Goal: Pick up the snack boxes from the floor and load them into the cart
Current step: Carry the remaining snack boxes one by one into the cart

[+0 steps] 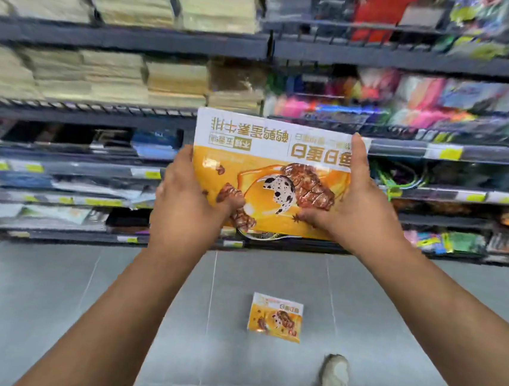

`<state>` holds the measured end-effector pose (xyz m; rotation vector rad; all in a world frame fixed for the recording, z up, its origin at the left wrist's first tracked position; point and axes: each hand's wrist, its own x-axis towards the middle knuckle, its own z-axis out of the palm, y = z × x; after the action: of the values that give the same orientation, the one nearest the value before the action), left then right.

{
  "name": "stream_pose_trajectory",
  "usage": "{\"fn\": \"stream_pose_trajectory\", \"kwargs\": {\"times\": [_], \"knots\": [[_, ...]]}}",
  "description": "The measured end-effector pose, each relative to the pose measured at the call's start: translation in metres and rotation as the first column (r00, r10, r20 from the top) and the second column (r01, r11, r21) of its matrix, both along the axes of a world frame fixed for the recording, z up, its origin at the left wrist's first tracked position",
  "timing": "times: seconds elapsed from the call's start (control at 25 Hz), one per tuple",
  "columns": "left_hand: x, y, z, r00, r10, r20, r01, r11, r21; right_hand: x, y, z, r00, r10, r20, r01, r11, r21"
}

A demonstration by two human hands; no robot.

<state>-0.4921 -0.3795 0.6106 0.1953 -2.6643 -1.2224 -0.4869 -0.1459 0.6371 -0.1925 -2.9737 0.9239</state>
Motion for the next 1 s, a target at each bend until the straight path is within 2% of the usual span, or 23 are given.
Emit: {"fn": "stream_pose_trajectory", "kwargs": {"times": [0.24,0.44,0.64,0.84,1.0], "knots": [[0.025,0.102,0.149,0.956,-0.195,-0.217,0.190,0.981,-0.046,0.061,0.098,0.160,0.982,-0.132,-0.134,0.144,0.986,0.082],[0.051,0.226,0.240,0.875,-0.328,-0.356,0.325,0.943,-0.069,0.125,0.214,0.251,0.928,-0.220,-0.300,0.270,0.953,0.136],[0.075,0.370,0.276,0.808,-0.418,-0.415,0.437,0.898,-0.053,0.182,0.343,0.300,0.872,-0.306,-0.382,0.395,0.900,0.182],[0.087,0.507,0.287,0.758,-0.524,-0.389,0.558,0.829,-0.028,0.223,0.459,0.315,0.813,-0.426,-0.397,0.535,0.816,0.219],[0.075,0.614,0.290,0.678,-0.618,-0.397,0.661,0.750,-0.039,0.232,0.547,0.317,0.750,-0.540,-0.382,0.640,0.739,0.213]]}}
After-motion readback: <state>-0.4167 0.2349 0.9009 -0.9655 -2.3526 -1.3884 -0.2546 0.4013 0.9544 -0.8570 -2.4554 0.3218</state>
